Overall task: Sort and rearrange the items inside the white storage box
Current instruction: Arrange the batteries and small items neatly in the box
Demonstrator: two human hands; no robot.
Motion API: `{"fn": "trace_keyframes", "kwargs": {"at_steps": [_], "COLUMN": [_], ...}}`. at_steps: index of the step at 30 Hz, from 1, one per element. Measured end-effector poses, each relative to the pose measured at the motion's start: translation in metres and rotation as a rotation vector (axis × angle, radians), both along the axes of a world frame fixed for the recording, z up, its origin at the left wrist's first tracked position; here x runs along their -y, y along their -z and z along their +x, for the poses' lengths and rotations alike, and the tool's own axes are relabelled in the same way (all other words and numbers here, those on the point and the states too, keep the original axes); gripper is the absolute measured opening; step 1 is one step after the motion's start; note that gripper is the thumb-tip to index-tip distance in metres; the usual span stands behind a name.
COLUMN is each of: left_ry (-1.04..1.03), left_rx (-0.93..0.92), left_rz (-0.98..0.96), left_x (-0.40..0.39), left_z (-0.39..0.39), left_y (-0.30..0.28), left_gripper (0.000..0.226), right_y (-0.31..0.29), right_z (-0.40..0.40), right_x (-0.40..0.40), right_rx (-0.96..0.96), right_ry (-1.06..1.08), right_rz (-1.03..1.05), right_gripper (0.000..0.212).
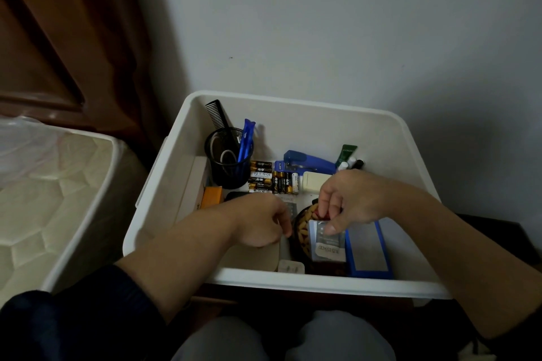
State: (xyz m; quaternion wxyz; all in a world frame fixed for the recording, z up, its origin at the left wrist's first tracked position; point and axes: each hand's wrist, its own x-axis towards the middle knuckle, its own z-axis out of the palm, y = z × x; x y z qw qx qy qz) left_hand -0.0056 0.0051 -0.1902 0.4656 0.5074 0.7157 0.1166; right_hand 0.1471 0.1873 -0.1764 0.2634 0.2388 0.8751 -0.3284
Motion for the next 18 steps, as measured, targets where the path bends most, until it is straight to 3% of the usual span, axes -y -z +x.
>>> {"fn": "trace_keyframes", "kwargs": {"at_steps": [11,15,18], "left_ry": [-0.039,-0.152,-0.277], "left_rx": [0.026,0.164,0.127], "left_rz": [0.051,0.116,0.284], "left_x": [0.0,-0.002,-0.004], "left_z": [-0.001,-0.001,-0.005], "left_y": [0.0,-0.003,-0.005], "left_gripper": [0.017,0.041,0.026], "right_y": [-0.006,-0.014,-0.012], "right_z": [0.003,0.003,-0.001], "right_x": [-0.002,-0.003,-0.002], "right_rx": [-0.014,-0.173,-0.422], "right_ry": [-0.008,0.151,0.351], "right_rz": [-0.057,-0.161,-0.232], "right_gripper": [0.009,0.008,0.015]}}
